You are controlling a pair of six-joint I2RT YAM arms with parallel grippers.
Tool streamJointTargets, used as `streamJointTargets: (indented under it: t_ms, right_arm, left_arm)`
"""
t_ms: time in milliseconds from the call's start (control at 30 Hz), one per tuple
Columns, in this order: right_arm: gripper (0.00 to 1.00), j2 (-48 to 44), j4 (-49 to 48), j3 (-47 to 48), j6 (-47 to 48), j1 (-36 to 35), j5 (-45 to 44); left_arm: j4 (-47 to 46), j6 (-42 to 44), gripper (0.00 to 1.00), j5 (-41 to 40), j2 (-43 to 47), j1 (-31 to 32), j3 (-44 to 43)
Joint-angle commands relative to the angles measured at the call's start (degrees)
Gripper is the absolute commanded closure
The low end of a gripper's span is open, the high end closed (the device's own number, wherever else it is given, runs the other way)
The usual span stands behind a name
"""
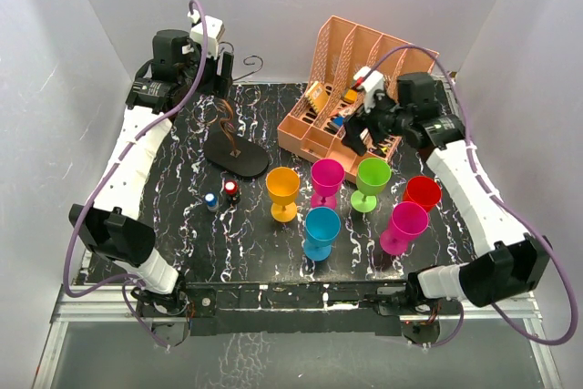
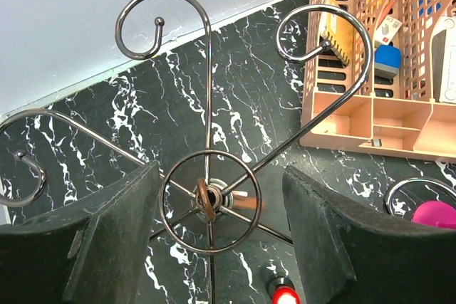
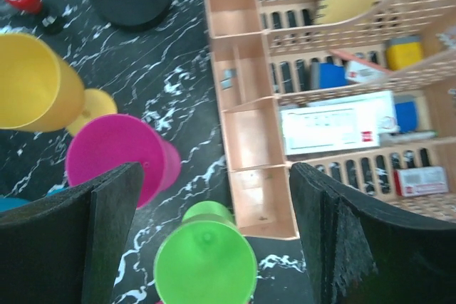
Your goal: Place the wine glass upside down on the wine glass rack
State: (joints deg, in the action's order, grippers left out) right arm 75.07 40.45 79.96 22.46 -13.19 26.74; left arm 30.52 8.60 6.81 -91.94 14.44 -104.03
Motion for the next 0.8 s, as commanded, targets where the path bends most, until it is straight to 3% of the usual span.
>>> streamJointTargets:
  t_ms: [0, 267, 567, 767]
  right_arm:
    - [0.11, 1.88, 2.06, -0.65, 0.31, -5.47, -3.06]
    - [0.3, 7.33, 5.27, -1.03, -0.49, -10.95, -10.32]
    - [0.42, 10.66, 5.39, -1.32, 0.12, -11.7, -10.48]
    - [0.57, 12.37, 5.8, -0.98, 0.1, -11.86, -10.3]
  left_arm:
    - [-0.64, 0.36, 0.31, -1.04, 3.12, 0.3, -0.52]
    - [-0.31, 1.55, 0.28, -1.7, 2.94, 0.32, -1.96]
    - [-0.33, 1.79, 0.28, -0.22, 3.83, 0.39, -0.41]
    - [-1.25, 2.66, 0.23, 0.32, 6.11, 0.38, 1.43]
